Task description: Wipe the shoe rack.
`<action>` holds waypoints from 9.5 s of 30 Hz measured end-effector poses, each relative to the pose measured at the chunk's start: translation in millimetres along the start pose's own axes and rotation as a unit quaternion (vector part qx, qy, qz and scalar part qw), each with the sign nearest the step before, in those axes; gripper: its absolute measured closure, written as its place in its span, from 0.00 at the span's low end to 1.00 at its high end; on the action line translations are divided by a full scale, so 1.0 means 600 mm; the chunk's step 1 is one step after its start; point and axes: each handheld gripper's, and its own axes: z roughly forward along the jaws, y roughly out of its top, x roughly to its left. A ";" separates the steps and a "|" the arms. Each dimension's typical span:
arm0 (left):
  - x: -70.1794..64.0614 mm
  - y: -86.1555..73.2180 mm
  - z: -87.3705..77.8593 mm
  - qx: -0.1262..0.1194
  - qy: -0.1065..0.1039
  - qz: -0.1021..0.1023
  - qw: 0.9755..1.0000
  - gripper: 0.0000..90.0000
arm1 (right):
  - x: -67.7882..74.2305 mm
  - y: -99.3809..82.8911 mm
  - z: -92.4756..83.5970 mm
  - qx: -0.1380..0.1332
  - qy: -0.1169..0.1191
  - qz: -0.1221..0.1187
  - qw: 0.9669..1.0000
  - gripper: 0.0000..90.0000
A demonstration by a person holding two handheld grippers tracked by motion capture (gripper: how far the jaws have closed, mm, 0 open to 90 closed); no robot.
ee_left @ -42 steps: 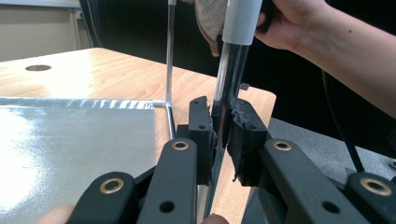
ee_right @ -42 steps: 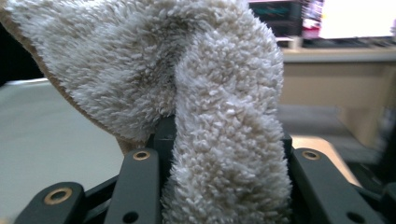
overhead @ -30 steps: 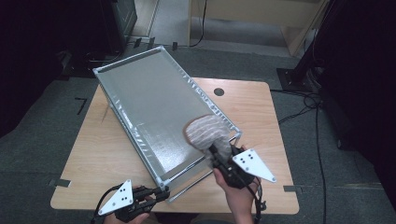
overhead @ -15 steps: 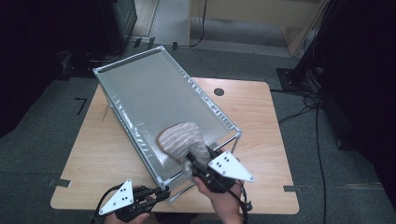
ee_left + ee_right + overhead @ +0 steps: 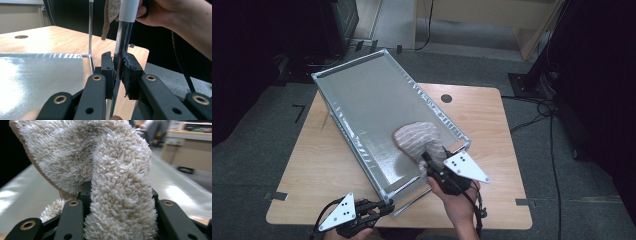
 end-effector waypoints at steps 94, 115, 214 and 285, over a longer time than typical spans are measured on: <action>-0.002 -0.005 0.018 0.019 0.009 -0.005 1.000 0.89 | -0.183 -0.217 -0.099 0.102 -0.259 0.103 0.955 0.70; -0.009 -0.004 0.047 0.021 0.005 -0.032 0.999 0.88 | -0.087 -0.260 -0.032 0.135 -0.258 0.125 0.949 0.71; 0.012 -0.013 0.025 0.044 0.048 -0.035 0.997 0.87 | -0.028 -0.226 -0.023 0.127 -0.002 0.026 0.992 0.41; 0.222 -0.004 -0.107 -0.035 0.311 -0.088 0.946 0.66 | -0.018 -0.244 -0.056 0.101 0.119 -0.006 0.988 0.90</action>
